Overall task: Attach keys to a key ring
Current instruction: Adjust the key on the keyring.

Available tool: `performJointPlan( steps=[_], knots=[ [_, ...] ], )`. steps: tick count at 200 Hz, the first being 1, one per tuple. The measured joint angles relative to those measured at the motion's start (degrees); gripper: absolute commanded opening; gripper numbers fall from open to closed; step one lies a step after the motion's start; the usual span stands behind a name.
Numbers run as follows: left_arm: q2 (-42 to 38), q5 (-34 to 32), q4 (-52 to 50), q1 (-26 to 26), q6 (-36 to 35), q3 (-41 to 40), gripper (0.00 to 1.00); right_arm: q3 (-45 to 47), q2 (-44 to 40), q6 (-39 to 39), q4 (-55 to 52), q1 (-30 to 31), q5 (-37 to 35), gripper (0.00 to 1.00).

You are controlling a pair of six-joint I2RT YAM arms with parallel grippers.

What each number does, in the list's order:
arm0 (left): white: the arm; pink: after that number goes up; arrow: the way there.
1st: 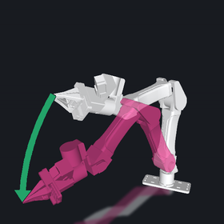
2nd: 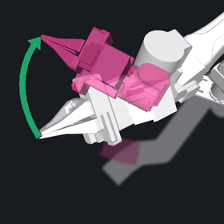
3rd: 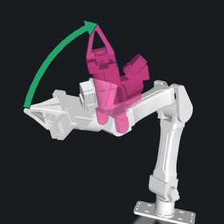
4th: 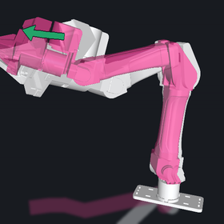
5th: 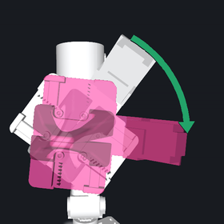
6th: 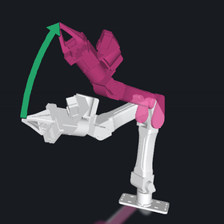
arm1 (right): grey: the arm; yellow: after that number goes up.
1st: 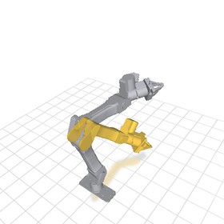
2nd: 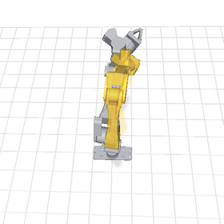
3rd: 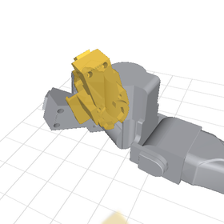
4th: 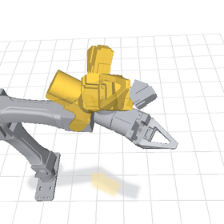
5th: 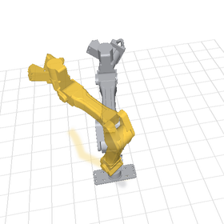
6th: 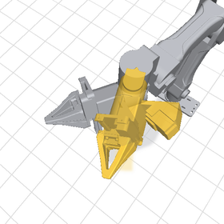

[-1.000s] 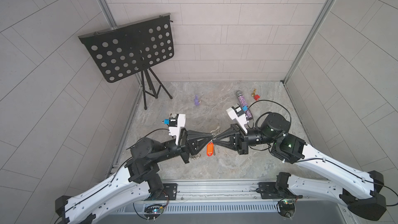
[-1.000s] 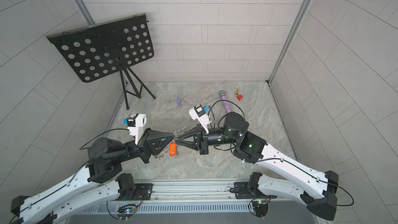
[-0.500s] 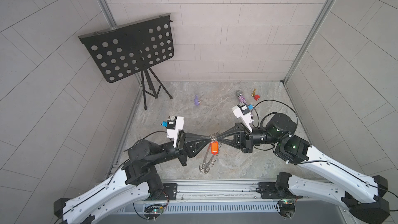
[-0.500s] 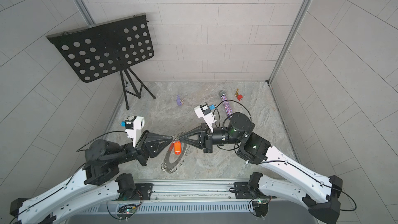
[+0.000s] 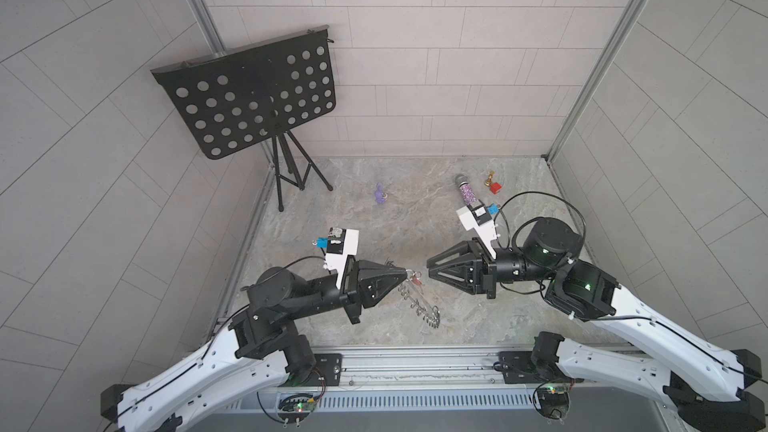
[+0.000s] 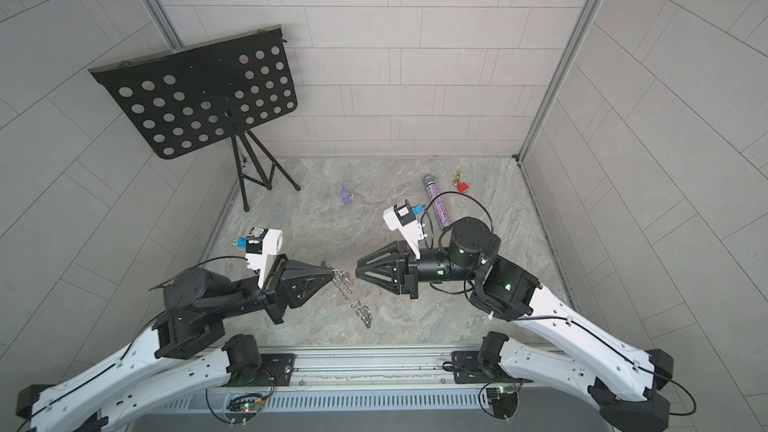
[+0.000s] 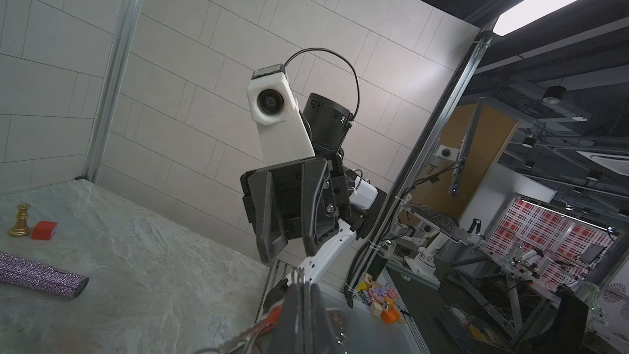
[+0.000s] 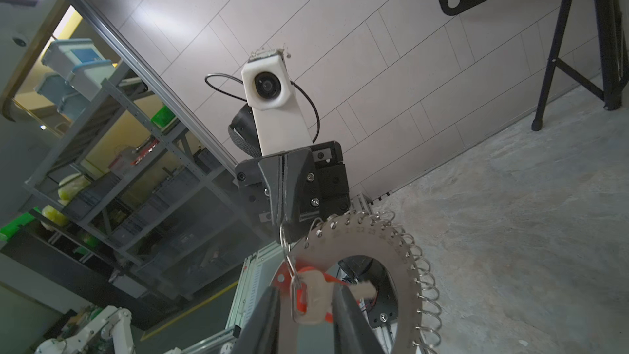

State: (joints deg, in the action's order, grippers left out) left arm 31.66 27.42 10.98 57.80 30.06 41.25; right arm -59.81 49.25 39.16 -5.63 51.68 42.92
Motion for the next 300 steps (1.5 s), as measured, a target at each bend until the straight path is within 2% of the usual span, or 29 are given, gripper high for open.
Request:
performJointPlan(
  steps=[69,98,150,210,236,254,300],
  knots=[
    [1.36,-0.57,-3.74,0.0,-1.66,1.84,0.0,-5.11,1.75,-7.45,-10.16,0.0,-1.84,0.39],
    [2.6,-0.59,-5.38,0.0,-2.27,2.89,0.0,-6.32,1.86,-10.58,-14.08,0.04,-2.49,0.47],
    [4.59,0.59,-5.77,0.04,-2.49,3.65,0.0,-6.34,1.86,-13.31,-16.37,0.07,-2.47,0.5],
    [4.9,2.29,-5.66,0.13,-1.81,3.67,0.0,-6.29,2.82,-13.84,-16.37,0.57,-1.7,0.4],
    [4.9,2.8,-5.66,0.13,-1.42,3.67,0.0,-6.16,3.8,-13.44,-15.3,1.46,-1.22,0.25],
    [4.9,2.78,-5.64,0.13,-1.38,3.67,0.0,-5.9,4.09,-13.4,-14.84,1.99,-0.9,0.1],
    [4.63,2.75,-5.62,0.13,-1.38,3.67,0.0,-5.05,3.87,-13.16,-13.75,2.47,-0.2,0.0]
  ],
)
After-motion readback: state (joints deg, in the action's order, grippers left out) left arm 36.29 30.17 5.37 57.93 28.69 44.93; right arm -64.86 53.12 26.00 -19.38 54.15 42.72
